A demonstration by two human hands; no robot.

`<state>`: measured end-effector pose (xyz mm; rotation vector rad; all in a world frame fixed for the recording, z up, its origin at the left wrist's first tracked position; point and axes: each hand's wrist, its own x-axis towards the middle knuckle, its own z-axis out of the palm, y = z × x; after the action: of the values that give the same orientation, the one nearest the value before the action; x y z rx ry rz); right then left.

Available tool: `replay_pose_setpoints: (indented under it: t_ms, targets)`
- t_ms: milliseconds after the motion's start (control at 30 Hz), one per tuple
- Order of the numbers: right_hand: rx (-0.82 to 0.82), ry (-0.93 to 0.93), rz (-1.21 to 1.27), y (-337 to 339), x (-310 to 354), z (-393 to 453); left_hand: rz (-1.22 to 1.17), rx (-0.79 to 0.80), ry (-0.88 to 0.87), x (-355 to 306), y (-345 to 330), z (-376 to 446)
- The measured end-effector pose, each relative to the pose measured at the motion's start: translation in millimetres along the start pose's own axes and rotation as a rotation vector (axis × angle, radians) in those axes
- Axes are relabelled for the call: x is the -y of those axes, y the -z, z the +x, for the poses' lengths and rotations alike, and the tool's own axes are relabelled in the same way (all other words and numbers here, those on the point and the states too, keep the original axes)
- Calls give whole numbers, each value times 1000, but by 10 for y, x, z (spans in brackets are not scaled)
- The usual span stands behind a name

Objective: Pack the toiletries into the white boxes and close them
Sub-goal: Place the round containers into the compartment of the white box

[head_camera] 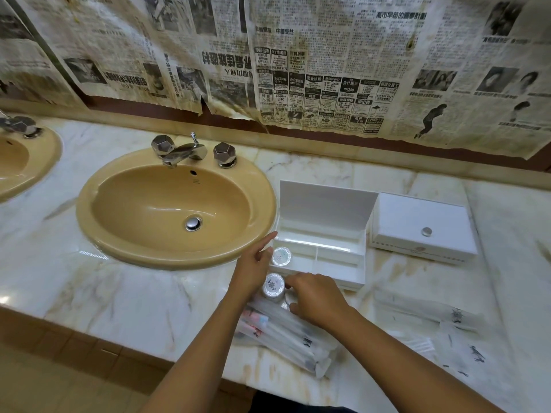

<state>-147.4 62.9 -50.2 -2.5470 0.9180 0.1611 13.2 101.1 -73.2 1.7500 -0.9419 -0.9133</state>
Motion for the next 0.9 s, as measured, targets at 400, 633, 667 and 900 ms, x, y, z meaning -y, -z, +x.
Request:
replay_pose_setpoints:
  t_ms: [400, 633, 667, 900]
  targets:
    - [-134, -43, 64, 482, 168, 19, -23, 25, 19, 3, 35, 10]
    - [-219, -142, 214, 435, 157, 306, -22, 32, 26, 9, 35, 13]
    - [-219, -148, 212, 410, 158, 332, -28, 36, 22, 9, 38, 11]
    - [-241, -175, 270, 309, 146, 359, -47, 41, 38, 6, 50, 3]
